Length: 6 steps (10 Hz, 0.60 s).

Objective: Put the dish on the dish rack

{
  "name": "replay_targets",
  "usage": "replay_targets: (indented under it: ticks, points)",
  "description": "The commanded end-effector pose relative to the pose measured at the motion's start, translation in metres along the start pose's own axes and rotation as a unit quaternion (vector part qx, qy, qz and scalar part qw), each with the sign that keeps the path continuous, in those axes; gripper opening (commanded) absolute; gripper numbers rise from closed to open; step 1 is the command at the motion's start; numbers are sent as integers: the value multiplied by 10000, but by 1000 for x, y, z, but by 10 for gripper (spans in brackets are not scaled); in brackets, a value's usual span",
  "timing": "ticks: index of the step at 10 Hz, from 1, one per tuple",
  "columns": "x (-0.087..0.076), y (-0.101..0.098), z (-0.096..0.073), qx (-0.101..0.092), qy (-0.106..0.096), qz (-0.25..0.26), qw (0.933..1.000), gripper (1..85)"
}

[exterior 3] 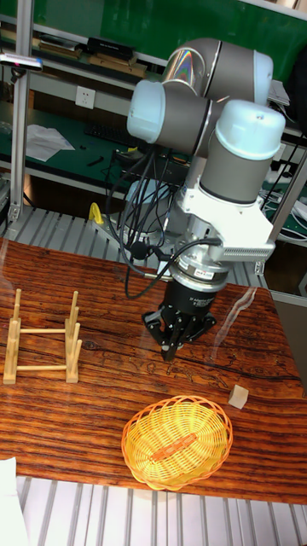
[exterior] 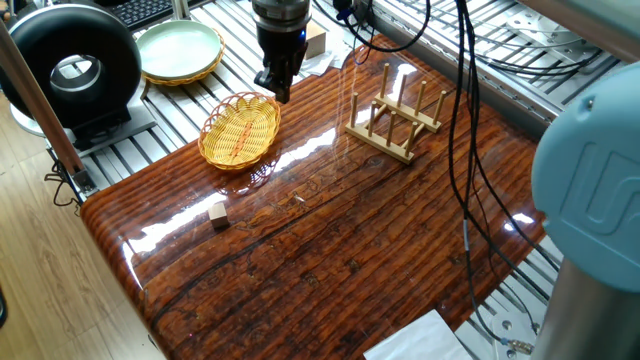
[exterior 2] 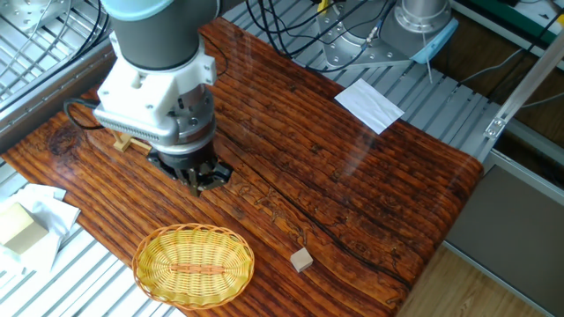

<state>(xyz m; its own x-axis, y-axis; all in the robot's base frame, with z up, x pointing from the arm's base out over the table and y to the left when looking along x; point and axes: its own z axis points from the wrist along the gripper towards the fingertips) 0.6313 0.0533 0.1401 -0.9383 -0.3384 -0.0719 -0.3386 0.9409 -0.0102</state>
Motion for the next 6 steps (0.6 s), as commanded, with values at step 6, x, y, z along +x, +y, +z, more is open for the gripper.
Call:
replay_targets:
  ticks: [6]
  points:
    - [-41,-23,-4,-301,-263,-353,9986,10]
